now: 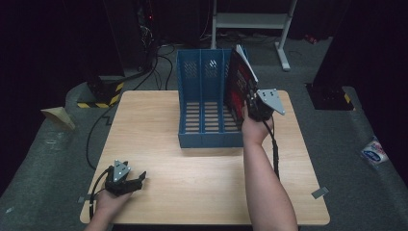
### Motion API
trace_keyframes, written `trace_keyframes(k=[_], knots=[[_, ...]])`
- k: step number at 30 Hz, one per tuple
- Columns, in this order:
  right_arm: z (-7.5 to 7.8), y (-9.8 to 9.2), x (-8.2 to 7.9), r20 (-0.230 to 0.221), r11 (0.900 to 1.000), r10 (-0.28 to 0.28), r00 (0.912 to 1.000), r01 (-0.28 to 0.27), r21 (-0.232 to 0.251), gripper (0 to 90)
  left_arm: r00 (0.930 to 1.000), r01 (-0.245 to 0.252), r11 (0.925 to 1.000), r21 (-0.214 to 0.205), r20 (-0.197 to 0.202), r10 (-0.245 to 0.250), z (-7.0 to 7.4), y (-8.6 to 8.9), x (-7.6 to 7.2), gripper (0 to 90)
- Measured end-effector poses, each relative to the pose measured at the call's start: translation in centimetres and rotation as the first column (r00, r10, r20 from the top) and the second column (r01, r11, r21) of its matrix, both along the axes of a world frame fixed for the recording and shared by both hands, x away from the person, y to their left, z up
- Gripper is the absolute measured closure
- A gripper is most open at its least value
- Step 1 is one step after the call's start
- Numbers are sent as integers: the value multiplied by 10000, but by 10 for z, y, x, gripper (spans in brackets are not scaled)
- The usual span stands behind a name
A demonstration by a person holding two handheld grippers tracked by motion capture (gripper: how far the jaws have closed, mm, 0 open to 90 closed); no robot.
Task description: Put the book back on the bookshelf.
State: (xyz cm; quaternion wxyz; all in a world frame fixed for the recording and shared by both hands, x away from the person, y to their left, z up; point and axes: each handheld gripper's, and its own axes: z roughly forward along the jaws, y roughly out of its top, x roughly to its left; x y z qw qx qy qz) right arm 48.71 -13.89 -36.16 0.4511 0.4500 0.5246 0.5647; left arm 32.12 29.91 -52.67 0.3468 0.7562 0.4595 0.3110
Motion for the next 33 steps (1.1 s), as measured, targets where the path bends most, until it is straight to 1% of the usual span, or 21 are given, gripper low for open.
trace_keyframes(k=[3,6,7,9,11,12,15,16,18,22,29,33], knots=[[-3,1,1,-11,9999,-83,10000,83,-82,863,10000,8,10000,-7,-12,-8,0,0,0,179],[-9,2,2,-90,9998,-167,9998,166,-134,863,10000,15,10000,-6,0,-15,0,0,0,178],[-12,2,2,-133,9997,-199,9997,198,-127,863,10000,18,10000,-9,0,-18,0,0,0,179],[-16,1,2,-68,9997,-242,9997,241,-68,862,10000,23,10000,-4,-13,-23,0,0,0,178],[-19,1,1,-44,9995,-290,9996,289,-128,860,10000,26,10000,12,-19,-26,0,0,0,178],[-21,0,0,-85,9995,-302,9995,302,7,854,10000,12,10000,58,-6,-12,0,0,0,178],[-21,-1,1,-167,9995,-296,9994,296,55,841,10000,23,10000,55,-10,-23,0,0,0,178],[-20,-2,1,-293,9996,-276,9992,280,104,796,10000,11,10000,27,-27,-11,0,0,0,178],[-20,-3,2,-321,9997,-232,9992,236,115,782,10000,18,10000,38,-47,-18,0,0,0,178],[-19,-3,2,-400,9998,-179,9990,180,1,770,10000,8,10000,49,-43,-8,0,-1,0,179],[-20,-5,3,-694,9999,-162,9975,158,-65,740,10000,36,10000,48,-61,-36,0,-1,0,179],[-20,-7,3,-761,9999,-106,9970,98,-108,729,10000,74,9999,79,-62,-74,0,-1,0,179]])
